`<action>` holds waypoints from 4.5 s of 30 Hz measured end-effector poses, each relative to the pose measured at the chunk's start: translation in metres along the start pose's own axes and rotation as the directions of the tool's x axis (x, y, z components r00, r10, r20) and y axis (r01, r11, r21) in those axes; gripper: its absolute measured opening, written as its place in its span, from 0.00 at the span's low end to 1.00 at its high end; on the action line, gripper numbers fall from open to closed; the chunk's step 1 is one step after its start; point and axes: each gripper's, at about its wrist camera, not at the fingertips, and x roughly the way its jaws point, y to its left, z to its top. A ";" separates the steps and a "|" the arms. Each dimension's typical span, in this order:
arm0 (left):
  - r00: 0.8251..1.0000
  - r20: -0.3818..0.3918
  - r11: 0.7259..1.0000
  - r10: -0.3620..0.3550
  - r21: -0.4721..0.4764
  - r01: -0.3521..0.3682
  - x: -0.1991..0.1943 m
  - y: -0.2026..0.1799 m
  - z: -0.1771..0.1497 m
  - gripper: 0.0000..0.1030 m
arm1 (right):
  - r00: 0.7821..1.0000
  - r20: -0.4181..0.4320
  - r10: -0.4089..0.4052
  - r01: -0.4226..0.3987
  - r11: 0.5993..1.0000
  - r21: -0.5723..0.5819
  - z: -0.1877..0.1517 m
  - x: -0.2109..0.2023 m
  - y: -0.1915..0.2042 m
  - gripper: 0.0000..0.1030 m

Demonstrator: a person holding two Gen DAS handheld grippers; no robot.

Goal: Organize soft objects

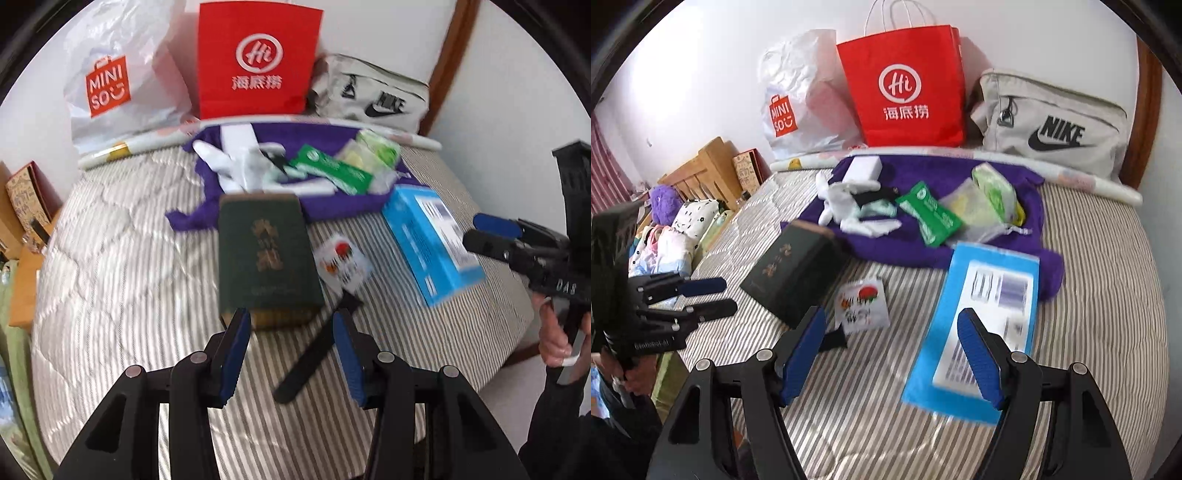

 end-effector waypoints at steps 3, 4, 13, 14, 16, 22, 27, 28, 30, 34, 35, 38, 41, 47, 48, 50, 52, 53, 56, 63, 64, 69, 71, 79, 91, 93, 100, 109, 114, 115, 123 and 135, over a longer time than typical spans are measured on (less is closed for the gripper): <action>1.000 -0.023 1.000 0.001 0.025 -0.001 0.012 -0.004 -0.019 0.43 | 1.000 0.008 -0.006 0.006 1.000 0.007 -0.013 -0.002 0.002 0.72; 0.999 -0.033 0.999 0.007 0.040 -0.005 0.018 -0.005 -0.024 0.43 | 1.000 0.011 -0.002 0.002 1.000 0.010 -0.016 -0.003 0.002 0.72; 0.997 -0.069 0.986 0.038 0.164 -0.027 0.064 -0.015 -0.047 0.43 | 1.000 -0.004 -0.023 0.023 0.999 0.047 -0.046 -0.009 0.003 0.72; 0.997 -0.068 0.985 0.038 0.169 -0.026 0.066 -0.016 -0.048 0.43 | 1.000 -0.004 -0.021 0.021 0.999 0.047 -0.048 -0.009 0.003 0.72; 0.997 -0.043 0.979 0.058 0.196 -0.048 0.067 -0.021 -0.049 0.43 | 1.000 -0.001 -0.028 0.028 0.999 0.046 -0.052 -0.011 0.002 0.72; 0.997 -0.045 0.971 0.063 0.235 -0.050 0.064 -0.039 -0.057 0.21 | 0.999 0.006 -0.036 0.035 0.997 0.069 -0.060 -0.013 -0.004 0.72; 0.997 -0.068 0.968 0.039 0.250 -0.021 0.064 -0.051 -0.060 0.21 | 1.000 0.004 -0.026 0.025 0.996 0.088 -0.065 -0.011 -0.010 0.72; 0.997 -0.074 0.971 0.031 0.237 -0.012 0.066 -0.051 -0.058 0.23 | 1.000 0.004 -0.022 0.021 0.996 0.090 -0.066 -0.011 -0.011 0.72; 0.996 -0.085 0.979 0.001 0.205 0.016 0.068 -0.049 -0.053 0.35 | 1.000 0.007 -0.020 0.019 0.995 0.093 -0.068 -0.011 -0.011 0.72; 0.997 -0.066 0.978 0.028 0.208 -0.013 0.076 -0.057 -0.048 0.36 | 1.000 0.009 -0.005 0.004 0.995 0.102 -0.071 -0.011 -0.012 0.72; 0.997 -0.052 0.974 0.061 0.220 -0.049 0.077 -0.060 -0.047 0.22 | 1.000 0.009 -0.002 0.001 0.995 0.102 -0.072 -0.011 -0.012 0.72; 0.995 -0.053 0.972 0.083 0.225 -0.069 0.079 -0.062 -0.045 0.19 | 1.000 0.008 0.006 -0.007 0.995 0.099 -0.074 -0.010 -0.012 0.72; 0.995 -0.062 0.976 0.074 0.209 -0.060 0.080 -0.060 -0.044 0.21 | 1.000 0.011 0.018 -0.019 0.994 0.104 -0.075 -0.010 -0.013 0.72; 0.996 -0.029 0.971 0.079 0.230 -0.071 0.083 -0.066 -0.044 0.19 | 0.999 0.002 0.036 -0.036 0.995 0.095 -0.072 -0.005 -0.008 0.72; 0.997 -0.026 0.970 0.078 0.232 -0.070 0.083 -0.066 -0.044 0.19 | 0.999 -0.003 0.034 -0.033 0.995 0.089 -0.072 -0.003 -0.006 0.72; 0.998 -0.039 0.976 0.049 0.215 -0.040 0.080 -0.062 -0.045 0.19 | 0.999 -0.008 0.034 -0.033 0.996 0.079 -0.071 -0.002 -0.002 0.72; 0.999 -0.043 0.977 0.022 0.214 -0.013 0.072 -0.057 -0.050 0.19 | 0.999 -0.009 0.033 -0.032 0.997 0.072 -0.069 -0.001 0.001 0.72; 0.999 -0.039 0.977 0.026 0.212 -0.017 0.068 -0.055 -0.053 0.19 | 0.999 -0.009 0.035 -0.035 0.997 0.066 -0.067 -0.001 0.004 0.72; 0.999 -0.036 0.979 0.036 0.201 -0.027 0.056 -0.043 -0.063 0.19 | 0.999 -0.011 0.039 -0.038 0.999 0.037 -0.061 0.002 0.012 0.72; 0.998 -0.018 0.990 0.053 0.135 -0.050 0.035 -0.010 -0.081 0.19 | 0.998 -0.048 0.038 -0.041 0.997 -0.062 -0.045 0.031 0.039 0.72; 0.998 -0.017 0.990 0.055 0.129 -0.052 0.033 -0.006 -0.082 0.19 | 0.998 -0.054 0.031 -0.036 0.996 -0.083 -0.043 0.037 0.044 0.72; 0.997 -0.012 0.994 0.075 0.082 -0.074 0.030 0.016 -0.087 0.19 | 0.996 -0.088 -0.022 0.008 0.987 -0.163 -0.035 0.070 0.059 0.72; 0.997 -0.005 0.995 0.081 0.065 -0.080 0.028 0.025 -0.088 0.19 | 0.994 -0.097 -0.044 0.026 0.984 -0.178 -0.031 0.081 0.063 0.72; 0.995 0.005 0.995 0.095 0.015 -0.095 0.029 0.052 -0.082 0.19 | 0.987 -0.094 -0.134 0.111 0.969 -0.222 -0.023 0.115 0.071 0.72; 0.998 0.014 0.998 0.060 -0.024 -0.060 0.029 0.066 -0.081 0.19 | 0.988 -0.115 -0.106 0.085 0.981 -0.172 -0.022 0.132 0.064 0.32; 0.998 0.012 0.998 0.060 -0.026 -0.059 0.029 0.066 -0.081 0.19 | 0.987 -0.118 -0.107 0.082 0.977 -0.199 -0.025 0.131 0.069 0.03; 0.998 0.004 0.998 0.055 -0.034 -0.054 0.028 0.066 -0.082 0.19 | 0.991 -0.113 -0.067 0.042 0.978 -0.203 -0.037 0.117 0.076 0.00; 0.998 0.008 0.998 0.055 -0.037 -0.054 0.027 0.066 -0.081 0.19 | 0.985 -0.096 -0.142 0.115 0.962 -0.246 -0.034 0.113 0.079 0.19; 0.998 0.010 0.998 0.055 -0.036 -0.054 0.026 0.068 -0.079 0.19 | 0.981 -0.098 -0.170 0.137 0.951 -0.277 -0.035 0.119 0.082 0.29; 0.999 0.010 0.998 0.053 -0.037 -0.052 0.026 0.068 -0.079 0.19 | 0.980 -0.095 -0.177 0.145 0.950 -0.276 -0.035 0.121 0.082 0.29; 0.999 0.014 0.998 0.051 -0.044 -0.050 0.024 0.070 -0.080 0.19 | 0.975 -0.068 -0.212 0.181 0.931 -0.316 -0.038 0.121 0.086 0.00; 0.999 -0.004 0.998 0.049 -0.048 -0.050 0.028 0.066 -0.085 0.19 | 0.986 -0.023 -0.164 0.150 0.942 -0.301 -0.040 0.092 0.085 0.06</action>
